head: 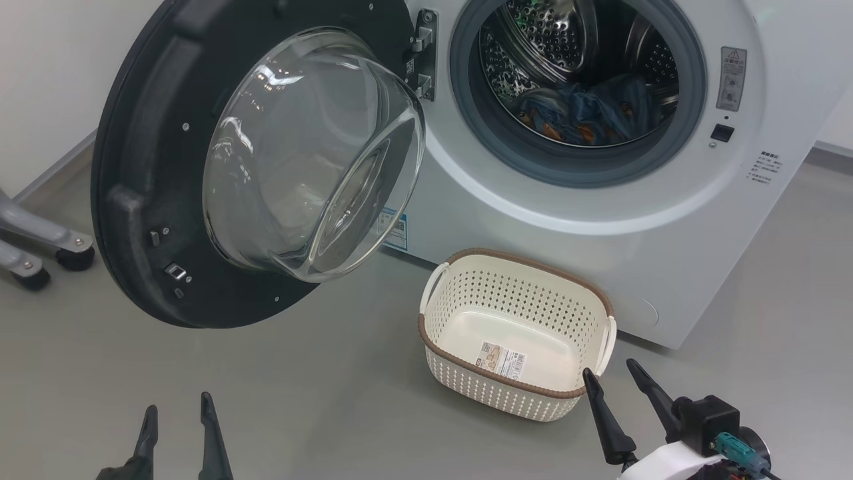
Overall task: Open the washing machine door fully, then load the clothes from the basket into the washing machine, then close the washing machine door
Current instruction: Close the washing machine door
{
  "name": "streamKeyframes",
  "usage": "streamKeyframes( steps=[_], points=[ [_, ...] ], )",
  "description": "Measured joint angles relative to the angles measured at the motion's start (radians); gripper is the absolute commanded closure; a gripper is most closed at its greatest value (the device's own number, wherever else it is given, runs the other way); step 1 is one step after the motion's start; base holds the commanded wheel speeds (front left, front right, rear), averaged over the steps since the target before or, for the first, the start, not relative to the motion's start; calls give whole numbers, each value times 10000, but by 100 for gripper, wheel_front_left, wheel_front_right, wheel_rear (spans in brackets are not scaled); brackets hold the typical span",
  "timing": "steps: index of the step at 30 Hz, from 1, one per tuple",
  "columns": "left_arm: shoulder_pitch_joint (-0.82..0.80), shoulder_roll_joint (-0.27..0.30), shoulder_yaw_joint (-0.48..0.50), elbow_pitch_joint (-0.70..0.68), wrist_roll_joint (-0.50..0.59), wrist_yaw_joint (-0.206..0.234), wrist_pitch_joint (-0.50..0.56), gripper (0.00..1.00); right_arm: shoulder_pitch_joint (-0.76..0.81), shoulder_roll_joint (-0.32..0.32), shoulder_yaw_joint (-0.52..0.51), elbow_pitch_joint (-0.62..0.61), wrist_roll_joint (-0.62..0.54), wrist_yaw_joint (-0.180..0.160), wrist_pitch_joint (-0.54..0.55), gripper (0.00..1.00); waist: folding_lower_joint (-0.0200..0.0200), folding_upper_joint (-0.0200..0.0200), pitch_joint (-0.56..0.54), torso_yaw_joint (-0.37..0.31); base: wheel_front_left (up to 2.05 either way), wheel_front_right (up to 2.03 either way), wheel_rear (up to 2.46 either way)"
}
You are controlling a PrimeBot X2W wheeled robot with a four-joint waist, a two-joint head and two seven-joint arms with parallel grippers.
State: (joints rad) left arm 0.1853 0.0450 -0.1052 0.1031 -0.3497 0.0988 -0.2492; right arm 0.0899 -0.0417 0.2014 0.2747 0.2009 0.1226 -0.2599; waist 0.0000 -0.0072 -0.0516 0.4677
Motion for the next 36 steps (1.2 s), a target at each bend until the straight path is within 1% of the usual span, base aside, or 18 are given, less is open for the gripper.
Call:
streamKeyframes(
  steps=[29, 30, 31, 32, 33, 36],
  points=[
    [10, 0, 77, -151, -35, 33, 0, 0, -15, -2, 192, 29, -4, 0, 0, 0, 0, 0, 141, 234, 0, 0, 0],
    [11, 0, 98, -157, -117, 33, 0, 22, -18, -4, 198, 33, -4, 0, 0, 0, 0, 0, 145, 238, 0, 0, 0],
    [13, 0, 119, -157, -238, 33, 0, 76, -27, -4, 207, 38, -4, 0, 0, 0, 0, 0, 150, 242, 0, 0, 0],
    [16, 0, 148, -157, -393, 36, 0, 96, -42, -6, 213, 46, -4, 0, 0, 0, 0, 0, 154, 246, 0, 0, 0],
    [20, 0, 194, -159, -600, 46, 0, 100, -56, -6, 215, 46, -4, 0, 0, 0, 0, 0, 158, 249, 0, 0, 0],
    [37, 0, 349, -176, -1060, 82, 0, 100, -69, -6, 219, 61, -4, 0, 0, 0, 0, 0, 170, 261, 0, 0, 0]
  ],
)
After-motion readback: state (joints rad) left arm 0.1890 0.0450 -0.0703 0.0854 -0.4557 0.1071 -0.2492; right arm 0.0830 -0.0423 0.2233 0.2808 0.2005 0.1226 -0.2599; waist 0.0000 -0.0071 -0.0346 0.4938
